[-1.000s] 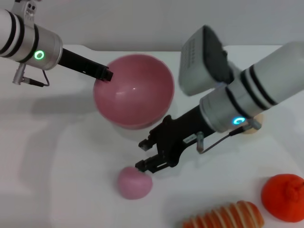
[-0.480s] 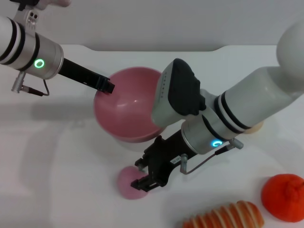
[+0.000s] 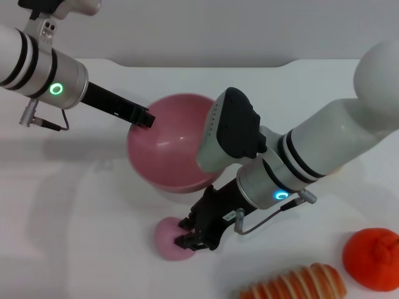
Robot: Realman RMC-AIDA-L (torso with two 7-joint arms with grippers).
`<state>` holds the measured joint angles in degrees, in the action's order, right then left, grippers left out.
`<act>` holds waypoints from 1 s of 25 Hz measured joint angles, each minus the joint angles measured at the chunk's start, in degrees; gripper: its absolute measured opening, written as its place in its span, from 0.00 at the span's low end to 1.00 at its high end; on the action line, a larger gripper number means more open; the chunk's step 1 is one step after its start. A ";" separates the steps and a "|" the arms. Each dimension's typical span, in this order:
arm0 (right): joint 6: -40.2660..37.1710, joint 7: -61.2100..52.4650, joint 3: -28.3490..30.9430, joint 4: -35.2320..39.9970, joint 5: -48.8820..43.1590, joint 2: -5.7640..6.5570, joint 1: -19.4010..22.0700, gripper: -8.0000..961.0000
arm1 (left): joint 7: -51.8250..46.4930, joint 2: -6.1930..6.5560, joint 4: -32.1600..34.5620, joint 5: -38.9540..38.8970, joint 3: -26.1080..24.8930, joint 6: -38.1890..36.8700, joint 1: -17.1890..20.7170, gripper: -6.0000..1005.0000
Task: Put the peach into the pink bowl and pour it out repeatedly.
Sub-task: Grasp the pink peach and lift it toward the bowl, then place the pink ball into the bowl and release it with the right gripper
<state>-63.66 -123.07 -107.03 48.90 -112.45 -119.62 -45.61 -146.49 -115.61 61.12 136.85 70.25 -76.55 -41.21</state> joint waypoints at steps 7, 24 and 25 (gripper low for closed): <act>0.22 -0.04 -0.06 -0.10 0.04 0.00 0.26 0.42 | 0.53 -0.09 0.04 0.00 -0.12 0.02 0.17 0.15; -24.21 -2.34 19.28 39.08 -3.23 0.76 14.23 0.04 | 0.52 0.05 -0.53 0.00 -0.20 -0.11 0.52 0.15; -25.04 -2.34 21.39 40.96 -3.09 0.72 14.54 0.04 | 0.45 0.02 -0.54 0.00 -0.09 -0.14 0.54 0.15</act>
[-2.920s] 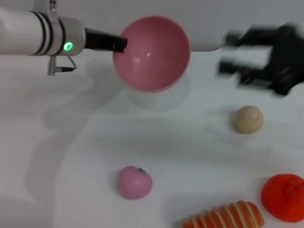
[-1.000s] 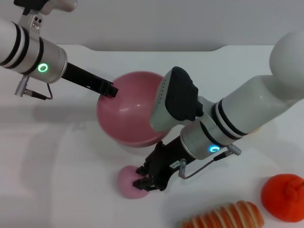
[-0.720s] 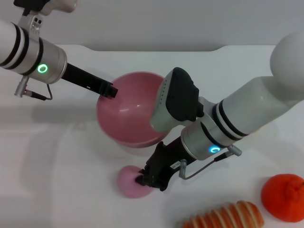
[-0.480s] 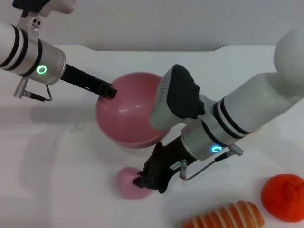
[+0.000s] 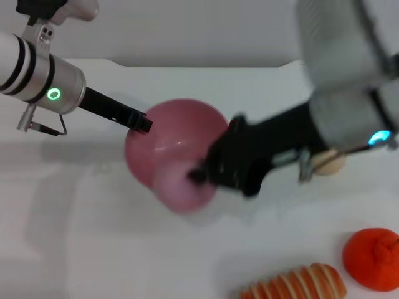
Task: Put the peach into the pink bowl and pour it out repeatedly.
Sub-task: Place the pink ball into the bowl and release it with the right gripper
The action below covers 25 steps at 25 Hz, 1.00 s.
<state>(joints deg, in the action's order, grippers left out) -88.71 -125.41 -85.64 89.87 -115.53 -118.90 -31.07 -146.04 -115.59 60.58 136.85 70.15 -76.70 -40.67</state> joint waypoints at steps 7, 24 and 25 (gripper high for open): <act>0.61 0.62 7.95 3.08 0.48 0.15 -0.25 0.04 | -0.29 -0.77 0.03 0.00 0.33 -1.01 -0.04 0.15; 14.97 8.42 3.24 -11.35 -0.65 -0.01 -1.02 0.17 | -0.37 -1.76 0.32 0.00 0.33 -1.44 -0.64 0.16; 15.30 8.52 3.24 -11.39 -0.64 -0.02 -0.96 0.20 | -0.38 -1.76 0.25 0.00 0.34 -1.39 -0.64 0.16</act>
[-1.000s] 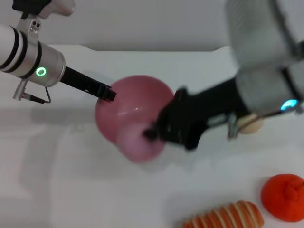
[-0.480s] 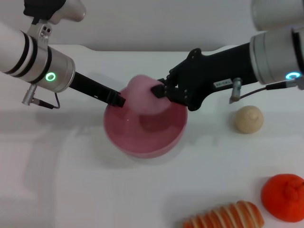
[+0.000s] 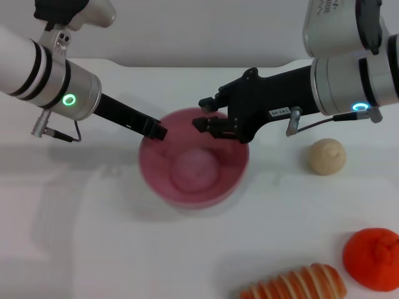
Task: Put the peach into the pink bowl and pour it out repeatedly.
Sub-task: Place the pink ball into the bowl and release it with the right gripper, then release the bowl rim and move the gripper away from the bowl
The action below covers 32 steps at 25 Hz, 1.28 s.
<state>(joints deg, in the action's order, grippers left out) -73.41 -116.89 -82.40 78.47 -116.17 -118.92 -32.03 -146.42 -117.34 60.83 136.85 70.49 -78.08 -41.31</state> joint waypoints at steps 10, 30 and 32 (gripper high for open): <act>0.63 5.41 6.64 3.29 7.16 -0.11 5.46 0.50 | 0.16 0.02 -0.26 0.00 -0.01 0.49 0.15 0.17; -19.09 86.66 25.90 -52.97 89.17 0.49 16.06 0.53 | -0.80 -0.57 -2.00 -0.44 0.16 5.11 1.10 0.17; -19.25 88.03 26.24 -55.14 89.77 0.84 15.71 0.53 | -1.10 -0.42 -2.01 -0.36 0.17 4.01 1.18 0.17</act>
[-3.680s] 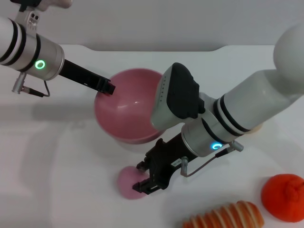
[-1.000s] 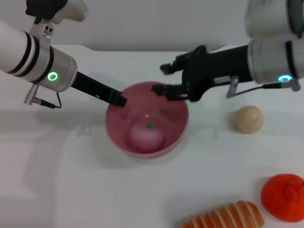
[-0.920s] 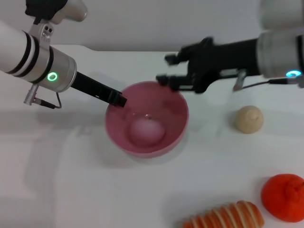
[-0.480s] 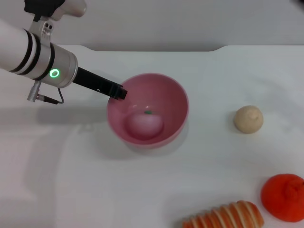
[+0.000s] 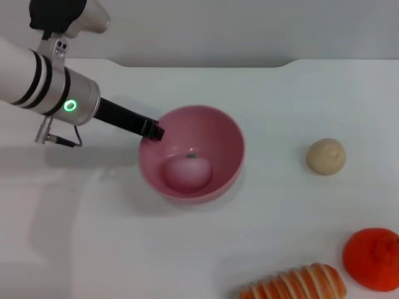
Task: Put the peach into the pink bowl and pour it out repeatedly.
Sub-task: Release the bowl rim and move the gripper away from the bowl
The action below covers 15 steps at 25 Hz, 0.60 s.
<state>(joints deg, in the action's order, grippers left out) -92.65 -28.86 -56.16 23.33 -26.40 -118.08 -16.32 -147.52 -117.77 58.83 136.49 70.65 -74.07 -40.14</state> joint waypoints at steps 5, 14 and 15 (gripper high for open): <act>0.11 0.78 0.85 -2.97 0.28 0.69 -1.45 0.53 | -0.28 0.30 -0.07 0.92 -0.16 -2.01 0.17 0.18; 0.44 1.08 1.06 -5.18 0.24 1.09 -4.50 0.53 | -0.57 0.43 -0.70 4.57 -0.56 -2.13 0.56 0.18; 0.46 1.31 1.06 -5.28 0.18 1.09 -4.73 0.53 | -0.58 0.45 -0.82 5.35 -0.59 -2.17 0.97 0.18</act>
<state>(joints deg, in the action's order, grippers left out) -92.20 -27.55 -55.10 18.05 -26.22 -116.99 -21.04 -148.10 -117.32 58.00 141.84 70.07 -76.24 -39.16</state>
